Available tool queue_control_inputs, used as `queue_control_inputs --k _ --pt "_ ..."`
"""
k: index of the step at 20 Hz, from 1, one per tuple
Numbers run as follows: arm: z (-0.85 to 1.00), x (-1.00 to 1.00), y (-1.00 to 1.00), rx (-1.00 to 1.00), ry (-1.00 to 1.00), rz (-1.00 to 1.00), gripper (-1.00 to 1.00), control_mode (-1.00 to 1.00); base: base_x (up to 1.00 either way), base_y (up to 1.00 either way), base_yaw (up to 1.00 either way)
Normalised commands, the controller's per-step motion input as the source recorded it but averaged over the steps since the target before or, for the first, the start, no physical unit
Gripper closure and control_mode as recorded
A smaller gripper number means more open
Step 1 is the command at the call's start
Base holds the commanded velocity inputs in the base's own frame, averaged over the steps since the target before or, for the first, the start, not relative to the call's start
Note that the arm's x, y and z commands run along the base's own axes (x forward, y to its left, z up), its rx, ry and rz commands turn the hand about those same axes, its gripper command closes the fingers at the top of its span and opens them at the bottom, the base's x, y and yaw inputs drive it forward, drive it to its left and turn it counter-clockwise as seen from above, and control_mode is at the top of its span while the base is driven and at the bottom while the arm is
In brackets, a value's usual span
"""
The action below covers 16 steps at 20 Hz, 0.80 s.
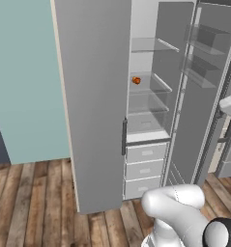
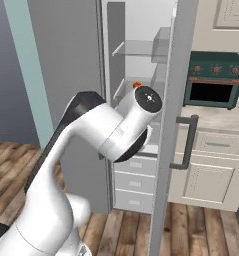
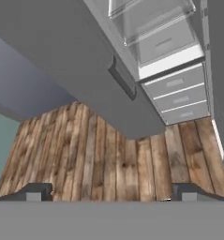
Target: There's a chicken drumstick in the fridge that needs to be moved to the freezer for freezing. Pick up the chicken drumstick from the fridge, place it on any shelf in the freezer, and close the fridge and freezer doors when done.
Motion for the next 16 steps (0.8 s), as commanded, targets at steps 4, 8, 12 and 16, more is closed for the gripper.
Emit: queue_control_inputs --k 4,8,12,16 --pt "0.00 -0.18 -0.86 0.19 -0.09 0.01 -1.00 -1.00 0.00 0.00 0.00" --pt "0.00 0.00 -0.78 0.15 -0.15 0.00 -1.00 -1.00 0.00 0.00 0.00" --pt "-0.07 0.09 -0.80 0.06 -0.15 0.00 -1.00 -1.00 0.00 0.00 0.00" --pt "-0.14 0.24 -0.77 0.02 -0.20 0.04 -1.00 -1.00 0.00 0.00 0.00"
